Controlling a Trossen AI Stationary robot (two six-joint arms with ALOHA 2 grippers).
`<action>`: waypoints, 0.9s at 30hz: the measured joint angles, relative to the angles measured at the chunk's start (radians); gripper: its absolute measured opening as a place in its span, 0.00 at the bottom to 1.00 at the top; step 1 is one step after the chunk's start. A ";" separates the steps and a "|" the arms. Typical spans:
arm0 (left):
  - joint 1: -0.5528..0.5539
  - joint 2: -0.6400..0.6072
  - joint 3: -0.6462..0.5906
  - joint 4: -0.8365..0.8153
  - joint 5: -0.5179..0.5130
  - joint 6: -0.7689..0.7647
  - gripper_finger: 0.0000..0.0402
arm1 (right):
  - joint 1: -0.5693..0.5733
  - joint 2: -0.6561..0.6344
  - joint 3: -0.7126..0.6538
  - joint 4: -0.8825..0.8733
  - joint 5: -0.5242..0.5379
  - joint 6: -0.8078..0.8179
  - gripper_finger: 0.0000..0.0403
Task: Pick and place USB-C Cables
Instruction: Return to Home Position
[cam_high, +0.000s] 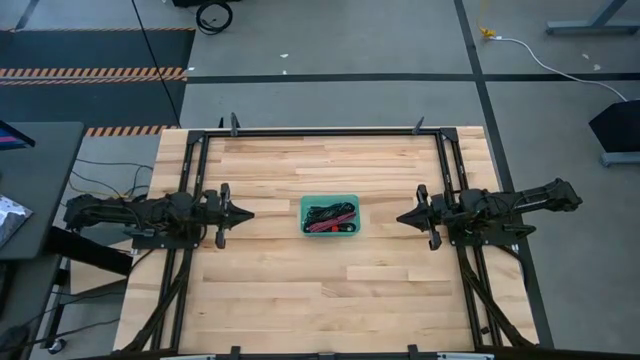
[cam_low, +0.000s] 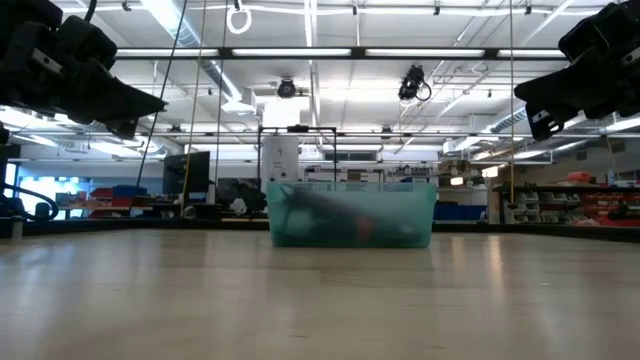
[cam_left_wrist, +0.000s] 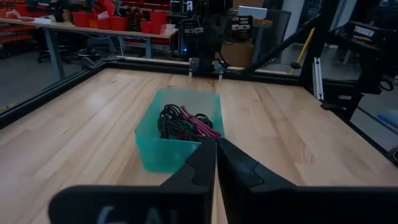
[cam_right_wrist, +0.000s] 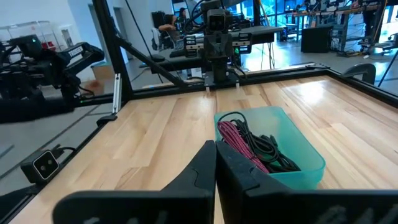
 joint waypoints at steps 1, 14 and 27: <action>0.000 0.000 0.000 0.000 0.000 0.000 0.05 | 0.000 0.000 0.000 0.000 0.000 0.000 0.03; 0.000 0.000 0.000 0.000 0.000 0.000 0.06 | 0.000 0.000 0.000 0.000 0.000 0.000 0.03; 0.000 0.000 0.000 0.000 0.000 0.000 0.06 | 0.000 0.000 0.000 0.000 0.000 0.000 0.03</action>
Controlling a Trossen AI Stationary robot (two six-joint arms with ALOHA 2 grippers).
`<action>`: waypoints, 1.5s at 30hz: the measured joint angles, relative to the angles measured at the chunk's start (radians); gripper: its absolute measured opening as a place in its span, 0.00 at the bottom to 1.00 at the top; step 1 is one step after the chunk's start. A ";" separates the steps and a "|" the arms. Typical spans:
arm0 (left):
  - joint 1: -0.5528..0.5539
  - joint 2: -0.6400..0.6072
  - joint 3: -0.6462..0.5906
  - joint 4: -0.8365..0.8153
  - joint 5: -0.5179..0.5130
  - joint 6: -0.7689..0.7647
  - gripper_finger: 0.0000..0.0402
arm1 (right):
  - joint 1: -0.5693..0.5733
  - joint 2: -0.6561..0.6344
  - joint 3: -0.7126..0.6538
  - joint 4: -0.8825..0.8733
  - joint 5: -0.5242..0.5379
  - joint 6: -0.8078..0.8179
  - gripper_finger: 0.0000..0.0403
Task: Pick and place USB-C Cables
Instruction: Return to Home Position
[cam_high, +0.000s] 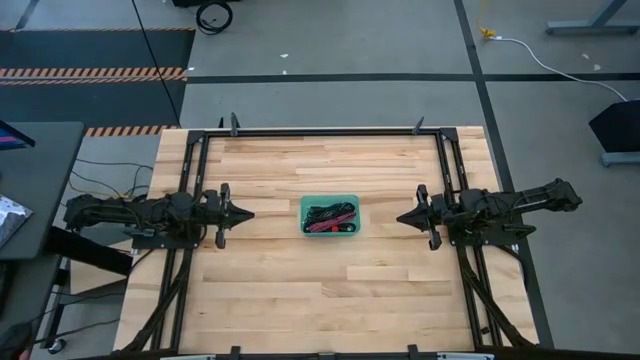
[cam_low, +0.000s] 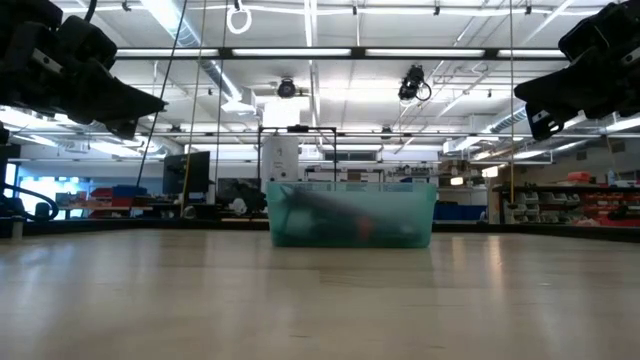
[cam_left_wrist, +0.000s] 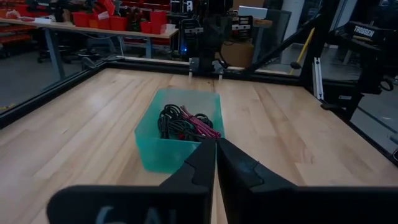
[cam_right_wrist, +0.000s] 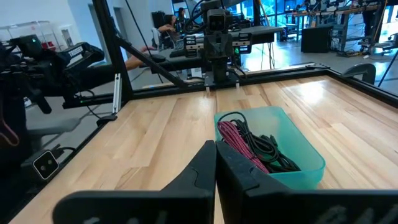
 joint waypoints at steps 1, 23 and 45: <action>0.000 0.000 0.000 0.000 0.000 0.000 0.06 | 0.000 0.000 0.000 0.000 0.000 0.000 0.03; 0.000 0.000 0.000 0.000 0.156 0.000 0.05 | 0.000 0.000 0.000 0.000 0.000 0.000 0.03; 0.000 0.000 0.000 0.000 0.158 0.000 0.06 | 0.000 0.000 0.000 0.000 0.000 0.000 0.03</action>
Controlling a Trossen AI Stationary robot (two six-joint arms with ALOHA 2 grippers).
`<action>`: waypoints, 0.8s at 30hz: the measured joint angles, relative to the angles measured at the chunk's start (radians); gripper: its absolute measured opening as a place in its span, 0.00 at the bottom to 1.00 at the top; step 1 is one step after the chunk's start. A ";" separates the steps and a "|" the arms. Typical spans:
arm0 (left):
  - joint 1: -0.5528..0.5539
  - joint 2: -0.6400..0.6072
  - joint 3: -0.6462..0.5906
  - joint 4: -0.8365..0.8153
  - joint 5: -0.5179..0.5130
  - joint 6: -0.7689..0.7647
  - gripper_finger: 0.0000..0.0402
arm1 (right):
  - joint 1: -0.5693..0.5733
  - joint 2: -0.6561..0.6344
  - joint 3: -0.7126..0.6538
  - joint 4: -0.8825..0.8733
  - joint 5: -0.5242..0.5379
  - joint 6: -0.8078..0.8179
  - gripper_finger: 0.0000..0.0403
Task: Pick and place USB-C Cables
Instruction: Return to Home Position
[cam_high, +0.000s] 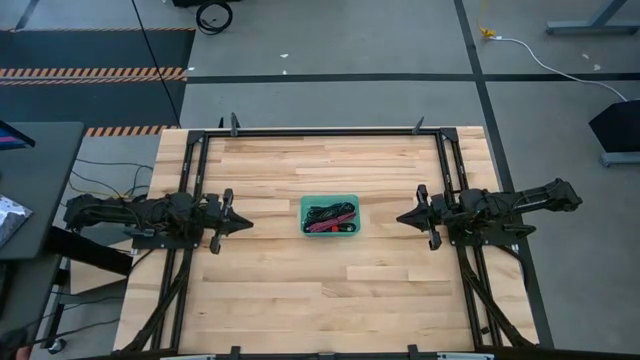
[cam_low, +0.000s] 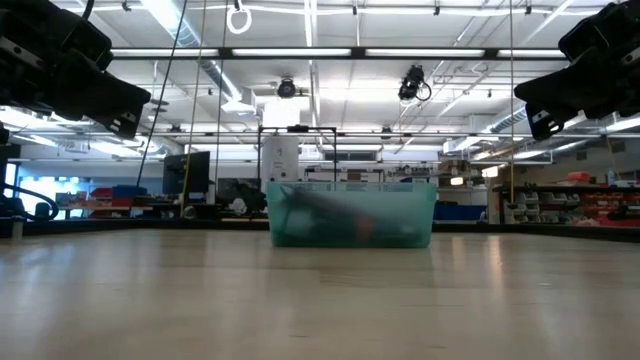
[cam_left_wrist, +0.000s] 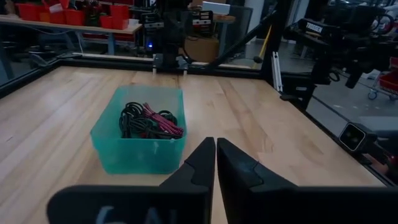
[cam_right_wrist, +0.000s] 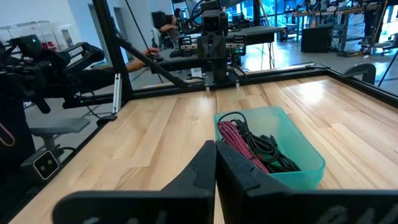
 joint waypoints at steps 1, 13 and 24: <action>0.000 0.000 0.000 0.000 0.000 0.000 0.06 | 0.000 0.000 0.000 0.000 0.000 0.000 0.03; 0.000 0.000 0.000 0.000 0.000 0.000 0.06 | 0.000 0.000 0.000 0.000 0.000 0.000 0.03; 0.000 0.000 0.000 0.000 0.000 0.000 0.05 | 0.000 0.000 0.000 0.000 0.000 0.000 0.03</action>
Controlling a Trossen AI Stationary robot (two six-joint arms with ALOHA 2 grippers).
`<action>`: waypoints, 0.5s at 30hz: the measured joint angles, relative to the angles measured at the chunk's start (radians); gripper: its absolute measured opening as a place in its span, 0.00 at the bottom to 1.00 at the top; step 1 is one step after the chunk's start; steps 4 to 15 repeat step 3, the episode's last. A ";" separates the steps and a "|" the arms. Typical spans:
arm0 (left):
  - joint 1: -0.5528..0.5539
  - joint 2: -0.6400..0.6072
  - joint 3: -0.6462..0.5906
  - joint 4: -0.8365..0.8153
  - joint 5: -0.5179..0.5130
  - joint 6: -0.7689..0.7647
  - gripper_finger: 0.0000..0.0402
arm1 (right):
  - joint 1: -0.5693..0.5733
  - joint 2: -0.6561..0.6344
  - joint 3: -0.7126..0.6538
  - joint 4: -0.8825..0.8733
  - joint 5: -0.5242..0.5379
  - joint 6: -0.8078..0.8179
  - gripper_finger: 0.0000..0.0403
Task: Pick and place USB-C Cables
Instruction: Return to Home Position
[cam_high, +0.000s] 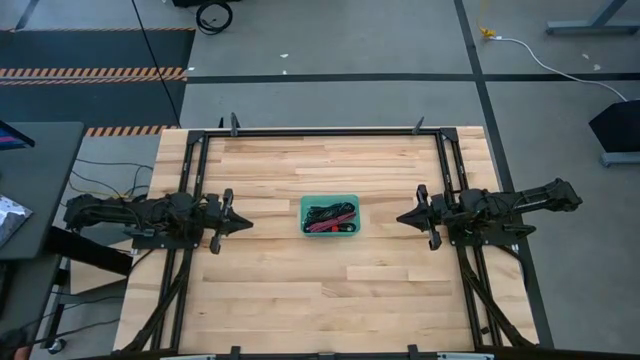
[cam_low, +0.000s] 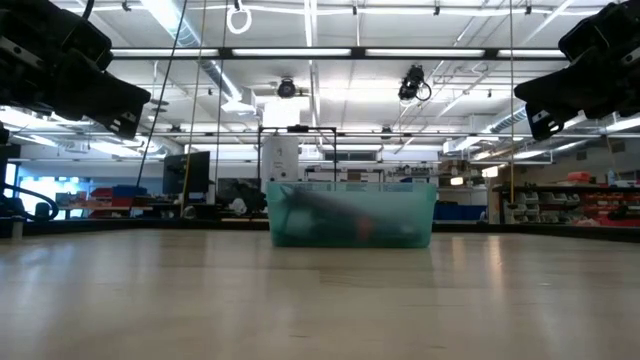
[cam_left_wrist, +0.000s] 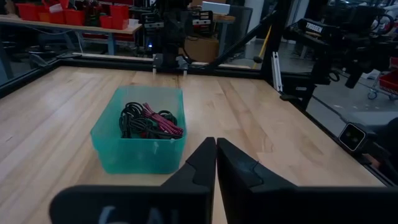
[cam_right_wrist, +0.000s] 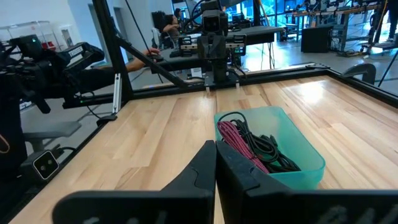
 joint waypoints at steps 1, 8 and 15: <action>0.000 0.000 0.000 0.000 0.000 0.000 0.05 | 0.000 0.000 0.000 0.000 0.000 0.000 0.03; 0.000 0.000 0.000 0.000 0.000 0.000 0.06 | 0.000 0.000 0.000 0.000 0.000 0.000 0.03; 0.000 0.000 0.000 0.000 0.000 0.000 0.06 | 0.000 0.000 0.000 0.000 0.000 0.000 0.03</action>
